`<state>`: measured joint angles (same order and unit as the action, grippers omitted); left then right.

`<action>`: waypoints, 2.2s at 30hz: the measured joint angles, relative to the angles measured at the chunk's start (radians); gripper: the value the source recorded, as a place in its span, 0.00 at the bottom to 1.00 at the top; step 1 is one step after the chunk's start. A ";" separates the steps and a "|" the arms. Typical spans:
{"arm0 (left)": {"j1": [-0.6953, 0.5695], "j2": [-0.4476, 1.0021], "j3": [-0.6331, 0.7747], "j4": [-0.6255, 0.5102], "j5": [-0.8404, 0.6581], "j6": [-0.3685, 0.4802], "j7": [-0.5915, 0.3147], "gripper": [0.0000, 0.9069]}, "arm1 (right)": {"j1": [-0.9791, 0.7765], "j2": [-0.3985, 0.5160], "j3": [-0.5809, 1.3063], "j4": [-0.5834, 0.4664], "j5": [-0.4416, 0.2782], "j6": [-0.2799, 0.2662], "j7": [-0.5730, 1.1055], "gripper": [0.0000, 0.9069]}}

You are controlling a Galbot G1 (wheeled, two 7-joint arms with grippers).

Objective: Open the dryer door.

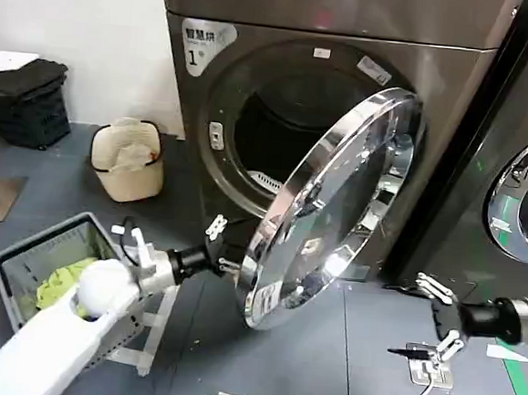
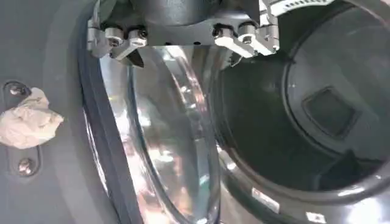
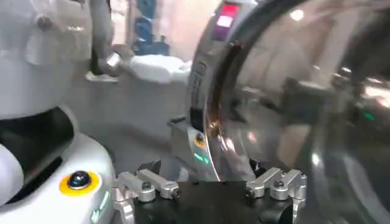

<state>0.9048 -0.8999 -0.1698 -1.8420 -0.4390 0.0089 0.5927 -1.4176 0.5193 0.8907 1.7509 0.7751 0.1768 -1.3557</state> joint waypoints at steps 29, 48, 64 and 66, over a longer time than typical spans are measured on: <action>-0.158 -0.191 0.243 0.097 0.051 -0.018 -0.037 1.00 | -0.588 0.418 0.888 -0.327 -0.140 0.138 0.800 1.00; -0.235 -0.339 0.335 0.221 0.087 -0.040 -0.059 1.00 | -0.614 0.452 1.179 -0.635 -0.428 -0.272 1.497 1.00; -0.305 -0.460 0.403 0.342 0.135 -0.074 -0.109 1.00 | -0.651 0.533 1.311 -0.602 -0.489 -0.426 1.504 1.00; -0.315 -0.482 0.412 0.366 0.147 -0.078 -0.114 1.00 | -0.658 0.536 1.324 -0.607 -0.487 -0.422 1.505 1.00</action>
<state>0.5897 -1.3819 0.2426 -1.4760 -0.2917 -0.0696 0.4783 -2.0758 1.0548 2.2143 1.1440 0.2885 -0.2454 0.1493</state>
